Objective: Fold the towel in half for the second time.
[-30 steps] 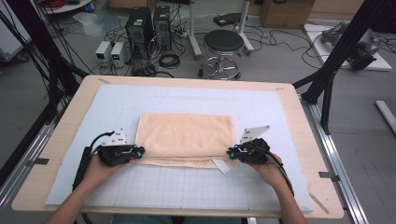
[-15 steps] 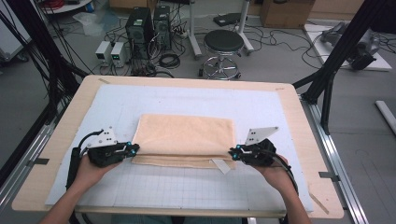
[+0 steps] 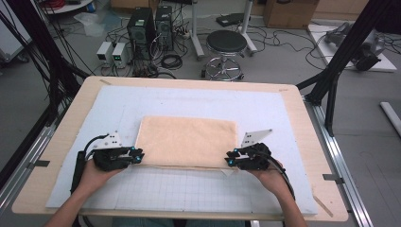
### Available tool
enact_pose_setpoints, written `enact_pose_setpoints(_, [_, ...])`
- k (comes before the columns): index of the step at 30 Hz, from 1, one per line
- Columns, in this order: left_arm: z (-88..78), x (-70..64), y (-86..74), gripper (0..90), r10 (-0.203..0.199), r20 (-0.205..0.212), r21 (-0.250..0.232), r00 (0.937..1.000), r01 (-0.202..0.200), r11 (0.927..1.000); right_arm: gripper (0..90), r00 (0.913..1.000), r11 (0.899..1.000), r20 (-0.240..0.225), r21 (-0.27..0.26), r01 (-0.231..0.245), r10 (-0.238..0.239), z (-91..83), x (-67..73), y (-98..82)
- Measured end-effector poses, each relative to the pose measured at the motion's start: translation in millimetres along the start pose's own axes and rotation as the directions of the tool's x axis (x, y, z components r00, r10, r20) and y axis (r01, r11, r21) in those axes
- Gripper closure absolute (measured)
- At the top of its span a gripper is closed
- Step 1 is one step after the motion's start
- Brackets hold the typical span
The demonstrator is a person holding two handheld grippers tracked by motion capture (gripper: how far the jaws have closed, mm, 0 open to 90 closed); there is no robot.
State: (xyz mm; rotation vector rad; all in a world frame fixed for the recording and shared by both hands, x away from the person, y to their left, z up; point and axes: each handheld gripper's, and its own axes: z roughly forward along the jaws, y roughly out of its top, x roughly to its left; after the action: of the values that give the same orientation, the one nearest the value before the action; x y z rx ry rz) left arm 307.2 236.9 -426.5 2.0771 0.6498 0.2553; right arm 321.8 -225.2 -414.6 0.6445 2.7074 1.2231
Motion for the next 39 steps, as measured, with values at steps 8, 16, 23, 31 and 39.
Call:
enact_pose_setpoints(8, [7.8,-2.0,-10.6,75.3,-0.014,0.014,0.043,0.9998,0.013,0.9990,70.8,1.0000,1.000,0.006,0.026,0.000,0.000,8.6,0.3,-14.7])
enact_pose_setpoints(16, [7.5,-4.5,-13.9,75.1,-0.013,-0.003,0.025,0.9999,0.013,0.9996,70.2,0.9998,1.000,0.018,0.016,-0.002,0.002,10.3,1.6,-18.2])
enact_pose_setpoints(23, [2.9,-3.6,-10.2,70.9,-0.033,-0.010,-0.008,0.9994,0.033,0.9994,59.8,0.9994,1.000,0.033,-0.026,-0.010,0.011,6.3,5.2,-16.2])
enact_pose_setpoints(31, [-0.6,0.4,-1.7,61.8,-0.060,-0.042,-0.065,0.9973,0.058,0.9963,46.6,0.9923,0.994,0.105,-0.094,-0.057,0.067,2.8,-0.3,-3.8])
enact_pose_setpoints(39, [-3.5,1.8,2.8,48.6,-0.081,-0.071,-0.091,0.9942,0.074,0.9931,35.3,0.9822,0.988,0.159,-0.134,-0.078,0.099,2.3,-4.8,3.0])
